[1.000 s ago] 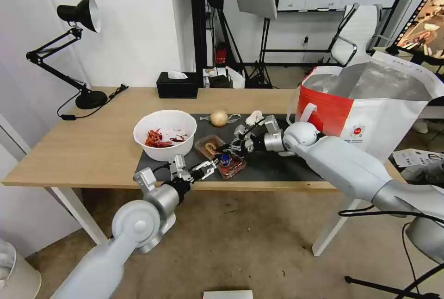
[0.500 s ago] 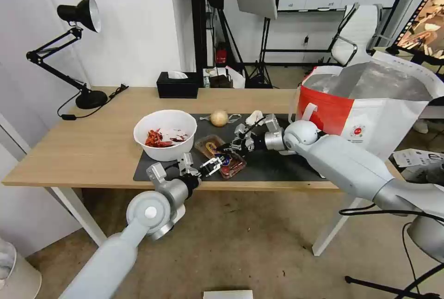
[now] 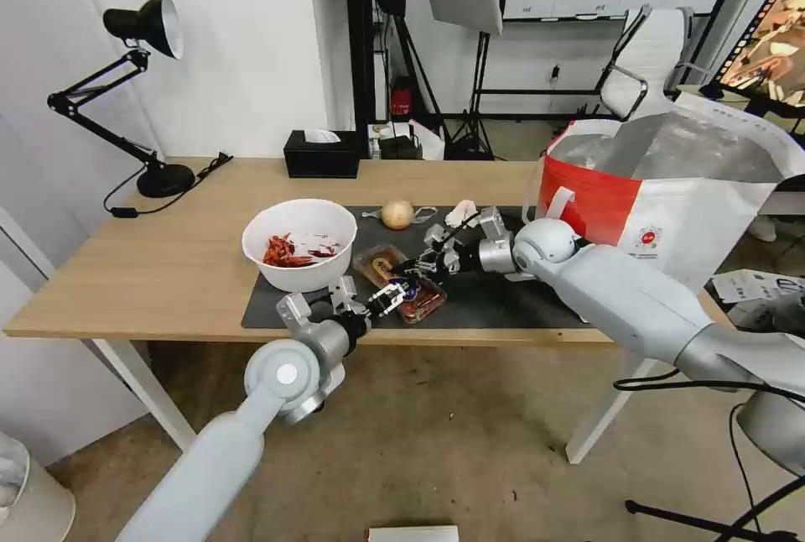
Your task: Pick up the trash from the table and place it into the takeout bag.
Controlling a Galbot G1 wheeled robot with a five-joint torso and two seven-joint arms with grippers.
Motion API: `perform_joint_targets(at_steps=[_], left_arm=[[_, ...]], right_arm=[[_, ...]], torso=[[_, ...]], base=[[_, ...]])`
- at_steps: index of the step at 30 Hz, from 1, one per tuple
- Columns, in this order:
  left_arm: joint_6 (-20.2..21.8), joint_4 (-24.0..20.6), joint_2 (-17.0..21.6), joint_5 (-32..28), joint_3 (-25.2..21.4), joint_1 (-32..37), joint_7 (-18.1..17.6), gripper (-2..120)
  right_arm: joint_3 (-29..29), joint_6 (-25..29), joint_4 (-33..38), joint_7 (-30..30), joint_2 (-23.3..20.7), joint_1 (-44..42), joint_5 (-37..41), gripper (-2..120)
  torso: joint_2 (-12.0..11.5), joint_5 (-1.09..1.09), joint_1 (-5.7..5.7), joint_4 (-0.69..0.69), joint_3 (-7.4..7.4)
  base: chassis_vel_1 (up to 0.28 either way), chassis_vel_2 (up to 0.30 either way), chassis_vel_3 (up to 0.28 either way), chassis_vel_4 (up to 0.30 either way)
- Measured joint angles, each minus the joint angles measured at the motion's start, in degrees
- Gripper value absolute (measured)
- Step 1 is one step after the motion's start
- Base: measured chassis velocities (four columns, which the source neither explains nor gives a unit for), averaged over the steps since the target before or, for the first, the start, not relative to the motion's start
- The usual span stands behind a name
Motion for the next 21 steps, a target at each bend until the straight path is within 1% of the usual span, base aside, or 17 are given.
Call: perform_joint_targets(at_steps=[1,4,5,6,7,10,11,13,15,16,17,18,19,20,21], left_arm=[[0.0,0.0,0.0,0.0,0.0,0.0,0.0,63],[-0.6,0.2,0.1,0.1,-0.4,0.4,0.0,45],[-0.6,0.2,0.1,0.1,-0.4,0.4,0.0,45],[-0.7,0.2,0.2,0.1,-0.6,0.5,0.0,40],[-0.7,0.2,0.2,0.1,-0.6,0.5,0.0,40],[-0.8,0.2,0.1,0.2,-0.8,0.7,0.0,23],[-0.8,0.2,0.1,0.2,-0.8,0.7,0.0,23],[-0.9,0.1,0.1,0.3,-0.8,0.7,0.1,17],[-1.0,0.0,0.1,0.3,-1.0,0.8,0.1,7],[-1.0,0.0,0.1,0.3,-1.0,0.8,0.1,7],[-1.1,-0.2,0.1,0.3,-1.4,1.0,0.2,2],[-1.1,-0.6,0.2,0.5,-1.9,1.4,0.2,0],[-1.2,-1.3,0.4,0.7,-2.5,2.0,0.3,0],[-1.2,-1.3,0.4,0.7,-2.5,2.0,0.3,0],[-1.3,-1.8,0.5,1.0,-2.7,2.4,0.3,0]], right_arm=[[0.0,0.0,0.0,0.0,0.0,0.0,0.0,0],[-0.1,0.0,0.7,0.1,-0.2,0.0,0.0,0],[-0.1,0.0,0.7,0.1,-0.2,0.0,0.0,0],[-0.2,0.0,0.8,0.1,-0.2,0.0,0.1,0],[-0.2,0.0,0.8,0.1,-0.2,0.0,0.1,0],[-0.5,0.0,0.9,0.2,-0.2,0.2,0.1,0],[-0.5,0.0,0.9,0.2,-0.2,0.2,0.1,0],[-0.6,0.0,0.9,0.2,-0.2,0.3,0.3,0],[-0.5,0.0,1.2,0.4,-0.3,0.3,0.8,0],[-0.5,0.0,1.2,0.4,-0.3,0.3,0.8,0],[-0.1,0.0,1.7,1.1,-0.4,0.1,1.5,0],[1.4,0.2,2.7,2.9,-0.5,-0.8,2.5,0],[3.7,1.3,4.7,7.7,-0.6,-2.7,4.6,0],[3.7,1.3,4.7,7.7,-0.6,-2.7,4.6,0],[5.3,3.2,7.1,13.8,-0.8,-4.5,7.3,0]], torso=[[0.0,0.00,0.00,0.00,0.00],[0.0,0.00,0.00,0.00,0.00],[0.0,0.00,0.00,0.00,0.00],[0.0,0.00,0.00,0.00,0.00],[0.0,0.00,0.00,0.00,0.00],[0.0,0.00,0.00,0.00,0.00],[0.0,0.00,0.00,0.00,0.00],[0.0,0.00,0.00,0.00,0.00],[0.0,0.00,0.00,0.00,0.00],[0.0,0.00,0.00,0.00,0.00],[0.0,0.00,0.00,0.00,0.00],[0.0,-0.01,0.00,-0.01,0.00],[0.0,0.00,0.00,0.00,0.00],[0.0,0.00,0.00,0.00,0.00],[0.0,-0.01,0.00,0.01,0.00]], base=[[0.000,0.000,0.000,0.000],[0.000,0.000,0.000,0.000],[0.000,0.000,0.000,0.000],[0.000,0.000,0.000,0.000],[0.000,0.000,0.000,0.000],[0.000,0.000,0.000,0.000],[0.000,0.000,0.000,0.000],[0.000,0.000,0.000,0.000],[0.000,0.000,0.000,0.000],[0.000,0.000,0.000,0.000],[0.000,0.000,0.000,0.000],[0.000,0.000,0.000,0.000],[0.000,0.000,0.000,0.000],[0.000,0.000,0.000,0.000],[0.000,0.000,0.000,0.000]])
